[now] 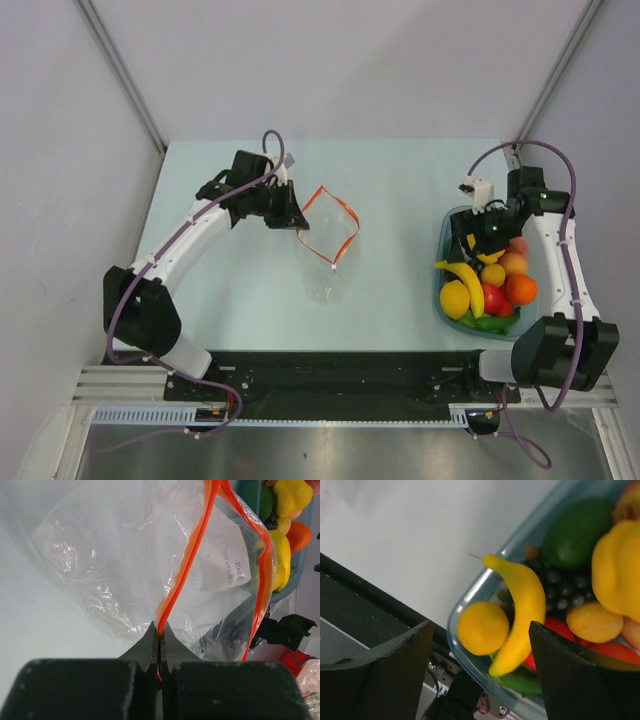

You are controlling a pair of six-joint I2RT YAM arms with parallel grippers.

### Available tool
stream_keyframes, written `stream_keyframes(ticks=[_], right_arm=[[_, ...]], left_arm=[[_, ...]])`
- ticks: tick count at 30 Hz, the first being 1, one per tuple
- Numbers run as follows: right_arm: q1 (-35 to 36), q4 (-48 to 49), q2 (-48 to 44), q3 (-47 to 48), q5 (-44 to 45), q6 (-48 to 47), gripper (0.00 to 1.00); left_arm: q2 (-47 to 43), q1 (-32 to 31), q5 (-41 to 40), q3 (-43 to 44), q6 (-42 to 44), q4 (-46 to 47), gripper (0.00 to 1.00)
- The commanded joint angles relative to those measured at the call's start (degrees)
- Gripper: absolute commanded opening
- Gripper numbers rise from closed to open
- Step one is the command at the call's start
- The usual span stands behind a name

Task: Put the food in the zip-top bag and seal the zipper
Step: Pick up the fake fruit from the bin.

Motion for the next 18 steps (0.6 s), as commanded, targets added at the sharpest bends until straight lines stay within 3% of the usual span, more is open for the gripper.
stream_keyframes(ticks=[1, 11, 18], right_arm=[[-4.75, -2.51, 3.5, -1.52, 3.92, -4.0, 0.8], [-5.64, 3.64, 11.41, -3.72, 7.17, -5.67, 0.65], [-5.64, 6.37, 14.4, -5.21, 9.29, -7.43, 0.6]], left_arm=[[-0.51, -0.22, 1.52, -0.94, -0.4, 1.9, 0.0], [-1.04, -0.22, 1.52, -2.35, -0.22, 2.87, 0.0], [-0.33, -0.3, 1.26, -2.17, -0.05, 2.87, 0.0]])
